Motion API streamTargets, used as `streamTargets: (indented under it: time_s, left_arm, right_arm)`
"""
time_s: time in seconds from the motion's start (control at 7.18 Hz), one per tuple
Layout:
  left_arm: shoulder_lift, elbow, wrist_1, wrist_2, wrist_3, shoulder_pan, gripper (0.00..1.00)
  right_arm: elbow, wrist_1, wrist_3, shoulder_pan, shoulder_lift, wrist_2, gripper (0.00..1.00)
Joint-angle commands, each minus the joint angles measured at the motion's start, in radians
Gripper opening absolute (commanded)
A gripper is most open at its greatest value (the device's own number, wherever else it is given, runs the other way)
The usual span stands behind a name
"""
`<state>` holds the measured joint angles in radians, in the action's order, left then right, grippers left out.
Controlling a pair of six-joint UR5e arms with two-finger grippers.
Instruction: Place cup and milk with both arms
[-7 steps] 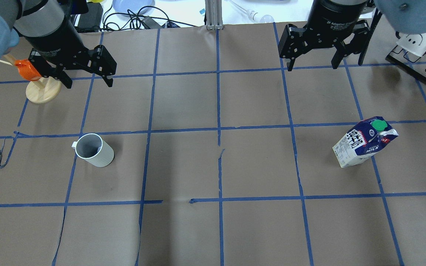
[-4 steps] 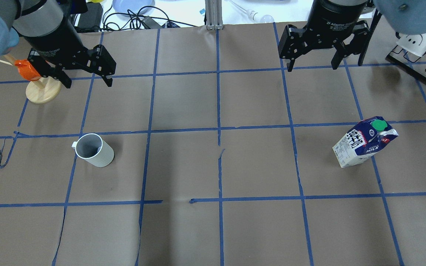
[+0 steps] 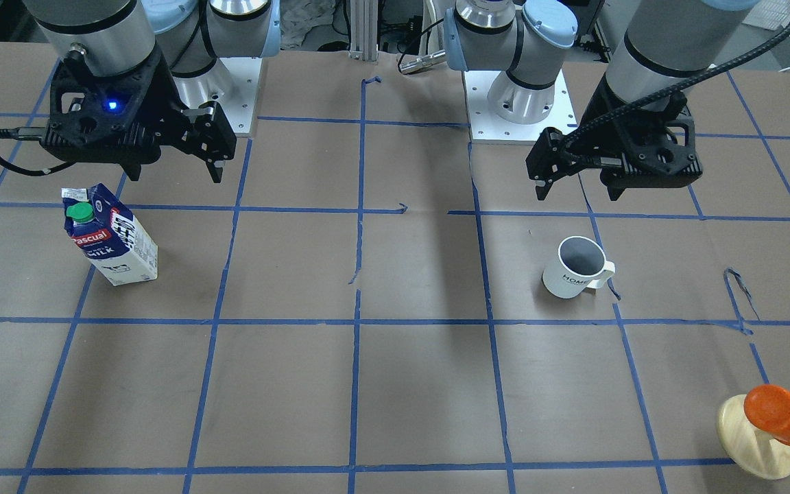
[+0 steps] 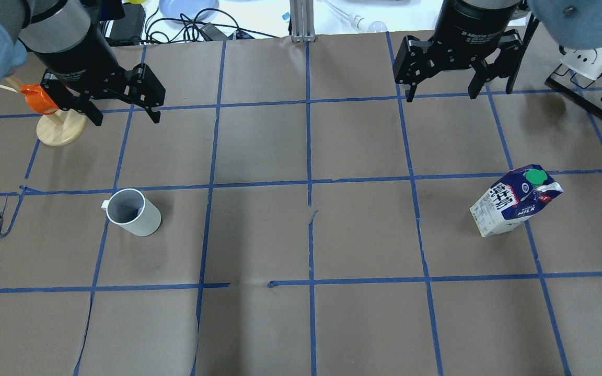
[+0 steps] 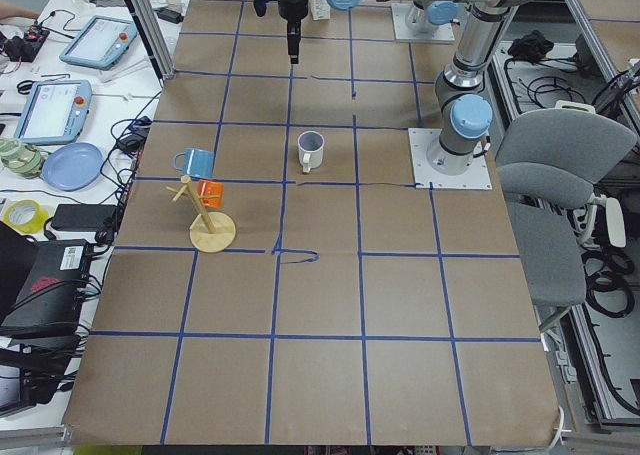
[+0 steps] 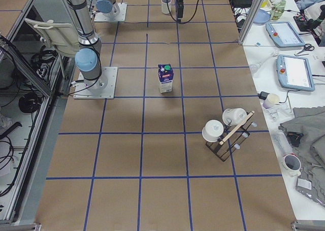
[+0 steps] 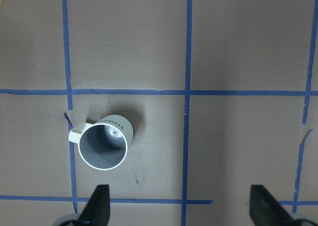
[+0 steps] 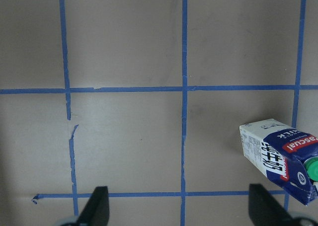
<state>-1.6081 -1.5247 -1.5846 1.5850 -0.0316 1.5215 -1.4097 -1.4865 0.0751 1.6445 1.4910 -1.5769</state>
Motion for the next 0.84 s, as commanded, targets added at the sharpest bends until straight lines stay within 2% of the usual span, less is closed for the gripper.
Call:
streamTargets:
  time_s: [0.0,0.7]
  left_arm:
    - [-0.001,-0.006,0.000,-0.006,-0.004,0.000,1.00]
    - [-0.001,-0.008,0.000,-0.011,-0.005,0.000,1.00]
  right_arm:
    - [0.000,0.000,0.000,0.000,0.000,0.000,1.00]
    - [-0.002,-0.002,0.000,0.000,0.000,0.000,1.00]
